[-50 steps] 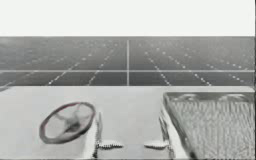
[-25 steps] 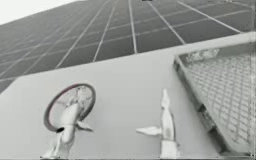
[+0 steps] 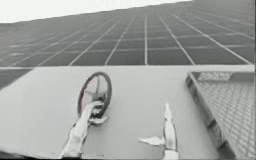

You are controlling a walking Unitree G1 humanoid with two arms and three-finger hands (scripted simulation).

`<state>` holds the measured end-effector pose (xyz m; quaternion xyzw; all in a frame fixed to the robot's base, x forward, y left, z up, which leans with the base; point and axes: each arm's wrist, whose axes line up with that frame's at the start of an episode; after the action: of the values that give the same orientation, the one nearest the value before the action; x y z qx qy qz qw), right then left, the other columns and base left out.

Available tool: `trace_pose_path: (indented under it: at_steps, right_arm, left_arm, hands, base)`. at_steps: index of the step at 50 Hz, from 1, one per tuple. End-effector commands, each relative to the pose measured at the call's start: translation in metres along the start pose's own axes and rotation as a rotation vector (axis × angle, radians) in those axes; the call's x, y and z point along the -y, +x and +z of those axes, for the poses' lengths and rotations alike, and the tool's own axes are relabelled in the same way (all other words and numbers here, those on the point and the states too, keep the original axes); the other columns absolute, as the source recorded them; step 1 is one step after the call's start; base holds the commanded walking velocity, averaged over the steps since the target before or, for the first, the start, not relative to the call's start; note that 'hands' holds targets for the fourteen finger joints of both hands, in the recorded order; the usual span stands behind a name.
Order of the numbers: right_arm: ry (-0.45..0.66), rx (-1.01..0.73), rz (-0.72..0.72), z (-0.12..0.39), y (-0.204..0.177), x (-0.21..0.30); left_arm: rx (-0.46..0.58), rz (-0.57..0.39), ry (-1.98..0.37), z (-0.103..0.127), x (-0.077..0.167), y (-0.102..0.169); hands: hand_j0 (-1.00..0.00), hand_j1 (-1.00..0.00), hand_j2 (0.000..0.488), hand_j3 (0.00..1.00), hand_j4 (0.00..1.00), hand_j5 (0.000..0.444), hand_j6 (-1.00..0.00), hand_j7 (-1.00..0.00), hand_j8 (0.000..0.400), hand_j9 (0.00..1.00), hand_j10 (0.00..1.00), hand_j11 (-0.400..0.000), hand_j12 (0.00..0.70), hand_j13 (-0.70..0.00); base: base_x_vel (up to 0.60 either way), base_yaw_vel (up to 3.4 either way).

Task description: Pick up and drop off the object

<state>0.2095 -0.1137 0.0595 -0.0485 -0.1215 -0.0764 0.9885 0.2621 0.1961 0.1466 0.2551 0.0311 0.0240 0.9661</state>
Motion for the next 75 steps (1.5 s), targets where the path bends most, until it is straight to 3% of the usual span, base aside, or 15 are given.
trace_pose_path:
  at_steps: [1, 10, 11, 19, 24, 27, 28, 29, 36, 45, 46, 47, 48, 59, 75]
  right_arm:
    - [-0.034, -0.01, 0.014, -0.011, 0.004, -0.001]
    - [-0.043, 0.089, 0.16, -0.027, 0.015, -0.055]
    - [0.711, -0.199, -0.343, 0.008, -0.032, -0.2]
    - [-0.067, 0.487, -0.434, -0.054, 0.056, -0.183]
    - [0.002, 0.63, -0.383, -0.02, 0.089, -0.21]
    - [0.019, 0.588, -0.297, -0.024, 0.087, -0.192]
    - [0.003, 0.575, -0.21, -0.018, 0.09, -0.186]
    - [-0.007, 0.531, -0.114, -0.022, 0.09, -0.17]
    - [0.401, 0.111, -0.049, -0.027, 0.084, -0.154]
    - [0.464, -0.035, -0.296, -0.001, 0.08, -0.053]
    - [0.459, -0.039, -0.32, -0.002, 0.073, -0.047]
    - [0.46, -0.064, -0.364, -0.001, 0.069, -0.045]
    - [0.492, -0.037, -0.461, -0.014, 0.063, -0.05]
    - [-0.017, 0.5, -0.153, -0.059, 0.104, -0.006]
    - [0.197, 0.764, -0.163, -0.03, 0.079, 0.027]
  left_arm:
    - [0.06, -0.279, -0.624, 0.072, -0.004, -0.014]
    - [-0.176, -0.547, -0.532, 0.196, -0.018, -0.015]
    - [0.152, -0.384, -1.396, 0.037, -0.011, -0.05]
    - [0.145, -0.439, -1.412, 0.061, 0.0, -0.064]
    - [0.138, -0.455, -1.403, 0.064, 0.015, -0.063]
    - [0.105, -0.46, -1.413, 0.058, 0.02, -0.063]
    - [0.125, -0.452, -1.411, 0.059, 0.02, -0.063]
    - [0.128, -0.471, -1.408, 0.06, 0.017, -0.062]
    - [0.072, -0.42, -1.374, 0.048, 0.029, -0.072]
    - [-0.15, -0.383, -1.23, 0.014, 0.035, -0.045]
    - [-0.174, -0.396, -1.211, 0.008, 0.033, -0.031]
    - [-0.209, -0.394, -1.19, 0.006, 0.044, -0.03]
    - [-0.261, -0.401, -1.168, 0.005, 0.052, -0.026]
    - [-0.3, -0.363, -1.182, -0.016, 0.057, -0.042]
    - [-0.347, -0.518, -1.185, -0.025, 0.075, -0.074]
  hands:
    - [-1.0, -1.0, 0.0, 0.0, 0.0, 0.0, -1.0, -1.0, 0.4, 0.0, 0.0, 0.0, 0.7, 0.0]
    - [-1.0, -1.0, 0.0, 0.0, 0.0, 0.0, -1.0, -1.0, 0.4, 0.0, 0.0, 0.0, 0.7, 0.0]
    - [-1.0, -1.0, 0.0, 0.0, 0.0, 0.0, -1.0, -1.0, 0.4, 0.0, 0.0, 0.0, 0.7, 0.0]
    - [-1.0, -1.0, 0.0, 0.0, 0.0, 0.0, -1.0, -1.0, 0.4, 0.0, 0.0, 0.0, 0.7, 0.0]
    - [-1.0, -1.0, 0.0, 0.0, 0.0, 0.0, -1.0, -1.0, 0.4, 0.0, 0.0, 0.0, 0.7, 0.0]
    - [-1.0, -1.0, 0.0, 0.11, 1.0, 0.444, -1.0, -1.0, 0.4, 0.11, 1.0, -0.4, 0.7, -0.7]
    - [-1.0, -1.0, 0.0, 0.93, 1.0, 0.034, -1.0, -1.0, 0.4, 0.93, 1.0, -0.4, 0.7, -0.7]
    - [-1.0, -1.0, 0.0, 0.99, 1.0, 0.005, -1.0, -1.0, 0.4, 0.99, 1.0, -0.4, 0.7, -0.7]
    - [-1.0, -1.0, 0.0, 1.0, 1.0, 0.0, -1.0, -1.0, 0.4, 1.0, 1.0, -0.4, 0.7, -0.7]
    - [-0.99, -1.0, 0.005, 1.0, 1.0, 0.0, -0.99, -1.0, 0.4, 1.0, 1.0, -0.4, 0.7, -0.7]
    - [-0.69, -1.0, 0.156, 1.0, 1.0, 0.0, -0.69, -1.0, 0.4, 1.0, 1.0, -0.4, 0.7, -0.7]
    - [-0.02, -1.0, 0.488, 1.0, 1.0, 0.0, -0.02, -1.0, 0.4, 1.0, 1.0, -0.4, 0.7, -0.7]
    - [0.0, 0.0, 0.0, 1.0, 1.0, 0.0, 0.0, 0.0, 0.0, 1.0, 1.0, -0.4, 0.0, -0.7]
    - [0.0, 0.0, 0.0, 1.0, 1.0, 0.0, 0.0, 0.0, 0.0, 1.0, 1.0, -0.4, 0.0, -0.7]
    - [0.0, 0.0, 0.0, 1.0, 1.0, 0.0, 0.0, 0.0, 0.0, 1.0, 1.0, -0.4, 0.0, -0.7]
  base:
    - [0.0, 0.0]
    - [0.0, 0.0]
    - [0.0, 0.0]
    - [0.0, 0.0]
    - [0.0, 0.0]
    - [0.0, 0.0]
    - [0.0, 0.0]
    - [0.0, 0.0]
    - [0.0, 0.0]
    - [0.0, 0.0]
    - [0.0, 0.0]
    - [0.0, 0.0]
    - [0.0, 0.0]
    - [0.0, 0.0]
    - [0.0, 0.0]
